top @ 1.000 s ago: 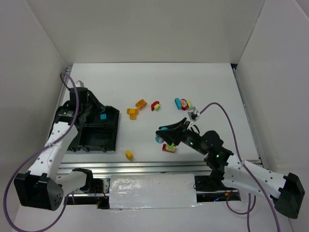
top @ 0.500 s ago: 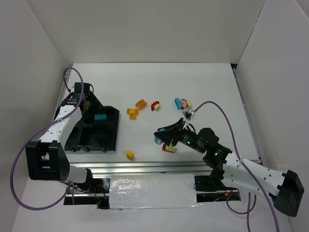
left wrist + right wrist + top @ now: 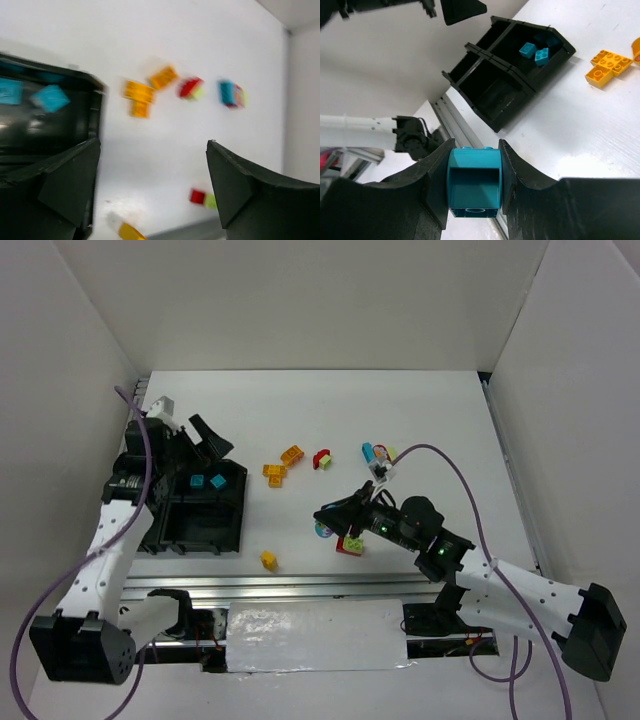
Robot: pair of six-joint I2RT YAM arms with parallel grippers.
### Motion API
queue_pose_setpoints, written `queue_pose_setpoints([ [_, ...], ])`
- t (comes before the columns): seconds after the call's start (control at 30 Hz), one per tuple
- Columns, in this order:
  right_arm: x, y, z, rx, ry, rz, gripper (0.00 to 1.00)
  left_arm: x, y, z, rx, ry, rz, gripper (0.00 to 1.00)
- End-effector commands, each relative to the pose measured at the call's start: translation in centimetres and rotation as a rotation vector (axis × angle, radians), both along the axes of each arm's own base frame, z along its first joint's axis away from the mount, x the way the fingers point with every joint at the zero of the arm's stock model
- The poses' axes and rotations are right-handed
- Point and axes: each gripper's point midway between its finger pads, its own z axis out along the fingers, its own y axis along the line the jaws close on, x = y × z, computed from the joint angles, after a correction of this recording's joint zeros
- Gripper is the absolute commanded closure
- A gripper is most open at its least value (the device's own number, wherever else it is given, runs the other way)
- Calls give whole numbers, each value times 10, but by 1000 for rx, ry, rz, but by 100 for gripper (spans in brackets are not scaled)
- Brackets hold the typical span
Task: Sort the legos into containers by color
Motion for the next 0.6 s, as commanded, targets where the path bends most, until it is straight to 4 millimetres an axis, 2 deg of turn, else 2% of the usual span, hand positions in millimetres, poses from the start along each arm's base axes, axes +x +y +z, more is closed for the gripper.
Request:
queue_pose_setpoints([
  [0.0,-4,-1,58,133,-41,20,100,-35,-66,46,-89,-238,-414,1],
  [0.07,-7,-2,68,156,-44,31,100,-70,-97,60,-155,-307,-621,1],
  [0.1,-8,-5,77,174,-51,31,100,-87,-108,73,-171,-404,-710,0],
  [0.17,-14,-8,92,218,-64,47,100,-123,-130,85,-226,-476,-872,0],
  [0.27,-21,-13,107,272,-77,64,100,-160,-147,99,-230,-583,-1002,0],
  [0.4,-39,-15,130,323,-131,144,100,-195,-168,112,-279,-651,-1155,1],
  [0.57,-39,-17,134,315,-145,137,100,-198,-180,111,-266,-648,-1166,0],
])
